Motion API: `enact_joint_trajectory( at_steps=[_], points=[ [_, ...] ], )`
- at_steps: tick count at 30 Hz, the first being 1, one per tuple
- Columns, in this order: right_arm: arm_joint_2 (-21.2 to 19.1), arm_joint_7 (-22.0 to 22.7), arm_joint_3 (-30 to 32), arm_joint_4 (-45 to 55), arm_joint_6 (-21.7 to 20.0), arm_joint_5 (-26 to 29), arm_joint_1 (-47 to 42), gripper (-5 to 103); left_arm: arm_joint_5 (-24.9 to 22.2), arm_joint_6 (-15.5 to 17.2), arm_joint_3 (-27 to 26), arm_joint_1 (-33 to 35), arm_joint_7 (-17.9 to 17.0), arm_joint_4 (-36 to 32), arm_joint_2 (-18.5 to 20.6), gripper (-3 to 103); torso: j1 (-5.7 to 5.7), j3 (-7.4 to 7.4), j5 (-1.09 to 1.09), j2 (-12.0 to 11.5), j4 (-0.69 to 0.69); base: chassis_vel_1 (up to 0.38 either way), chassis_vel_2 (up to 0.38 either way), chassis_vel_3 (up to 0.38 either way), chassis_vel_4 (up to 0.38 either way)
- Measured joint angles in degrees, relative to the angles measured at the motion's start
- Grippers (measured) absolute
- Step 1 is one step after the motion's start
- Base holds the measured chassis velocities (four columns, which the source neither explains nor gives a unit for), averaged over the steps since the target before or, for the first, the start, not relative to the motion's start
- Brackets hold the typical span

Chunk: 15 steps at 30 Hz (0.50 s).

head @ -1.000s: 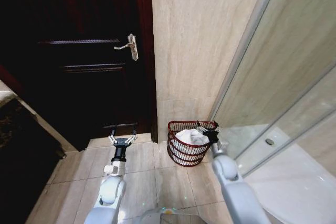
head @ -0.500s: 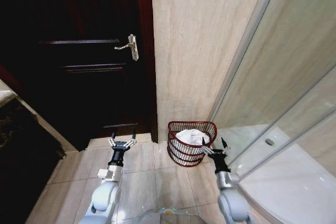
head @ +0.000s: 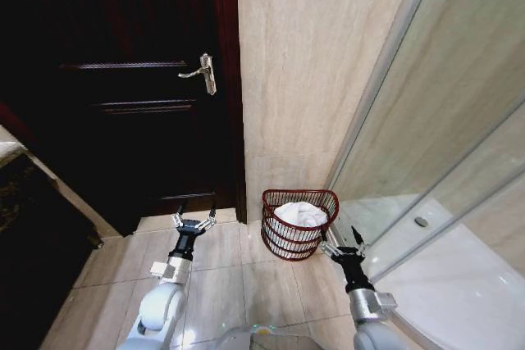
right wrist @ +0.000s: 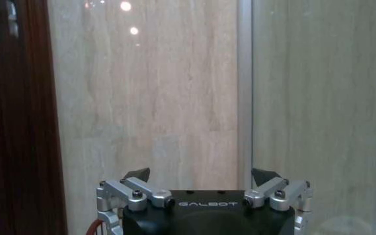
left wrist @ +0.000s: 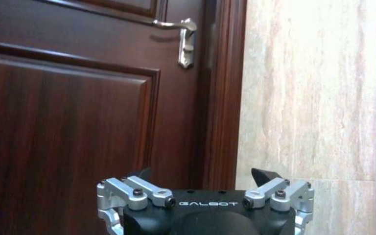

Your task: Discard the used towel into the hamper.

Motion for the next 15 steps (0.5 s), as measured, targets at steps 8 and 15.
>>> enact_joint_trajectory(
  at_steps=[8, 15],
  points=[
    [0.5, -7.6, 4.5, -0.5, 1.7, 2.8, -0.3, 100, 2.3, 2.3, -3.9, 1.5, -0.6, -3.3, -1.8, 100, 0.0, 0.0, 0.01, 0.0, 0.01, 0.0, 0.0, 0.0, 0.0],
    [2.9, -14.8, 9.0, -0.2, 2.4, 5.6, -1.5, 100, 2.7, 2.3, -6.4, 2.7, -0.3, -4.7, -2.0, 100, 0.0, 0.0, 0.0, 0.0, -0.01, 0.0, 0.0, 0.0, 0.0]
  ],
)
